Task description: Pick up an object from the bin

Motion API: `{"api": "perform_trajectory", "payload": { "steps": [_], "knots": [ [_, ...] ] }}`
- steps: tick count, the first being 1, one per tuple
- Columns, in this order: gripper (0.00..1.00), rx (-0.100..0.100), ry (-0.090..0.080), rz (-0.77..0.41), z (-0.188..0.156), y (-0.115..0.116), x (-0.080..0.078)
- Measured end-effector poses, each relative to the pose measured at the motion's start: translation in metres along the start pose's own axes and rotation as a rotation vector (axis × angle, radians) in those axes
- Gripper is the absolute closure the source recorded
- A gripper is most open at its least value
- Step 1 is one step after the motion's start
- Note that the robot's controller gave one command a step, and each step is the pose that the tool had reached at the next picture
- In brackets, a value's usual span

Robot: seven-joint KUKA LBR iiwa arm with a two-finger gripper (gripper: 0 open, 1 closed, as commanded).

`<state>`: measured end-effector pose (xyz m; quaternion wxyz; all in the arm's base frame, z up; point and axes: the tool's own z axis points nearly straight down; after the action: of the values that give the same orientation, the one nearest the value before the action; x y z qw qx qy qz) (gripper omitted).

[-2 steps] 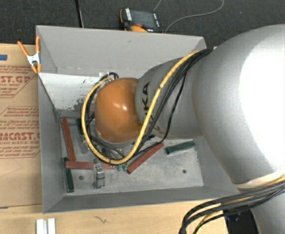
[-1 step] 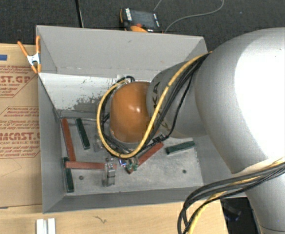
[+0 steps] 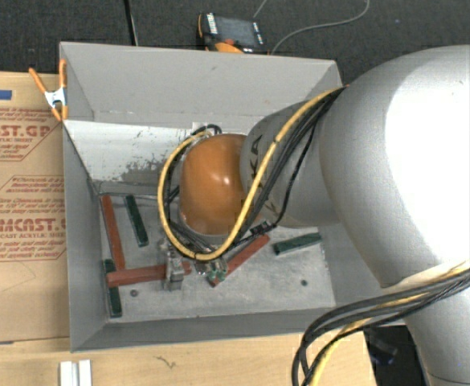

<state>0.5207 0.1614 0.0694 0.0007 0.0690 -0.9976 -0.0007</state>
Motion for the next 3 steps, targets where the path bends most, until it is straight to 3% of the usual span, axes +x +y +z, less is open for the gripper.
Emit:
{"api": "perform_trajectory", "payload": {
  "steps": [1,2,3],
  "knots": [
    [1.00,0.000,-0.002,0.171,-0.046,-0.004,0.025],
    [1.00,-0.003,-0.009,-0.010,-0.116,0.084,-0.003],
    [0.00,0.000,-0.003,-0.006,-0.113,0.081,-0.002]
  ]
}}
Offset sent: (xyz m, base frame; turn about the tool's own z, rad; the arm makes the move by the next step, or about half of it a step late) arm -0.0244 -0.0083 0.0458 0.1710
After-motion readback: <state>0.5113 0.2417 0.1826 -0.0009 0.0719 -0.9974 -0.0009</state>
